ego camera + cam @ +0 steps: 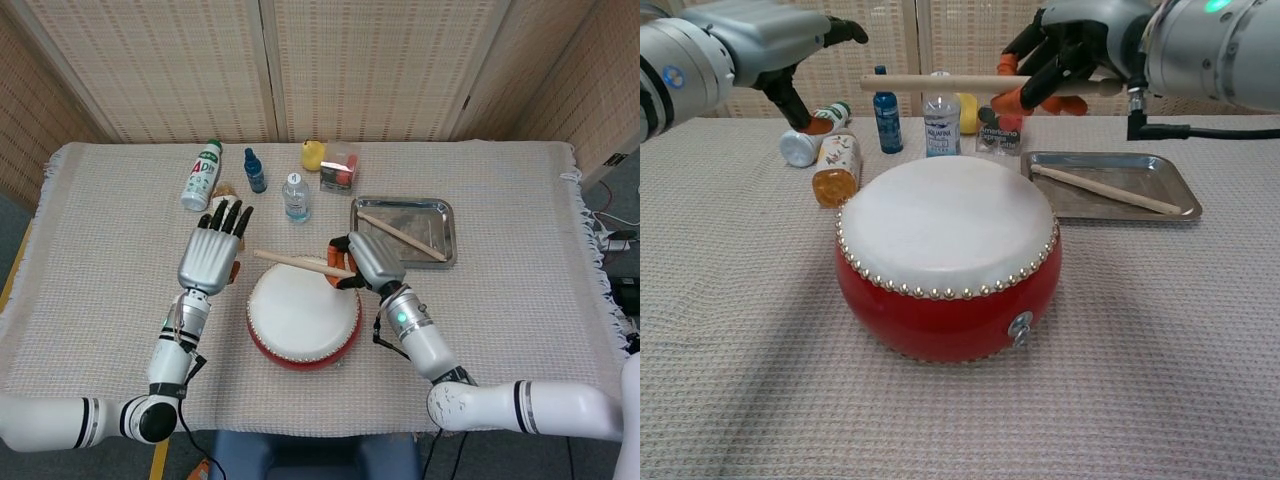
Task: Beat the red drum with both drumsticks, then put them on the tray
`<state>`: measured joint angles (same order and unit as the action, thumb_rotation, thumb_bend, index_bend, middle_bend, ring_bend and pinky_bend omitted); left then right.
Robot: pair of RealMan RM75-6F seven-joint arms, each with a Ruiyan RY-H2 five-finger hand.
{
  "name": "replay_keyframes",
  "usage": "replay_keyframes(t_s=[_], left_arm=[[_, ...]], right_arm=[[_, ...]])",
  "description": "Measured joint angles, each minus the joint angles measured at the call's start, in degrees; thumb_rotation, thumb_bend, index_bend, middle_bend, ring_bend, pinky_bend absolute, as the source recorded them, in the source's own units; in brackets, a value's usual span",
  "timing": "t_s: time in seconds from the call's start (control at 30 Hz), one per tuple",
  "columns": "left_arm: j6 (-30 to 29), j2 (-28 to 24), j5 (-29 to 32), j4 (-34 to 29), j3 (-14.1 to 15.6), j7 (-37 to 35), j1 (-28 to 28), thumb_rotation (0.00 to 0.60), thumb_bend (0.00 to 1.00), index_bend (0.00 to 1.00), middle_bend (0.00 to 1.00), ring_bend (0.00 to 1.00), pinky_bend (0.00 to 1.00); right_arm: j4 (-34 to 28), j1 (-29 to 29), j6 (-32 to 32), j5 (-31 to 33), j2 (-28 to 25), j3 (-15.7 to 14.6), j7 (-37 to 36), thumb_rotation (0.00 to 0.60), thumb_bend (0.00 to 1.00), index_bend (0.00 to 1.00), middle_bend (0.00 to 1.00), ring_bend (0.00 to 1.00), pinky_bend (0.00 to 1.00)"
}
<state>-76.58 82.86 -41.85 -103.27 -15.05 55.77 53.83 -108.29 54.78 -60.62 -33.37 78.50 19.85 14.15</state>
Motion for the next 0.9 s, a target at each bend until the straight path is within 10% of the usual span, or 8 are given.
replay_keyframes(t_s=[0.37, 0.9], left_arm=[[-0.2, -3.1, -1.5, 0.7, 1.6, -4.2, -3.1, 0.6, 0.31, 0.0, 0.0, 0.0, 0.22], [-2.2, -6.9, -8.9, 0.0, 4.8, -10.8, -9.2, 0.6, 0.31, 0.0, 0.0, 0.0, 0.22]], right_arm=[[-0.8, -6.3, 1.6, -4.2, -8.2, -2.4, -4.1, 0.6, 0.77, 1.0, 0.71, 0.75, 0.84], [19.6, -8.6, 11.7, -7.1, -5.4, -5.7, -10.0, 0.6, 0.77, 1.0, 0.71, 0.75, 0.84]])
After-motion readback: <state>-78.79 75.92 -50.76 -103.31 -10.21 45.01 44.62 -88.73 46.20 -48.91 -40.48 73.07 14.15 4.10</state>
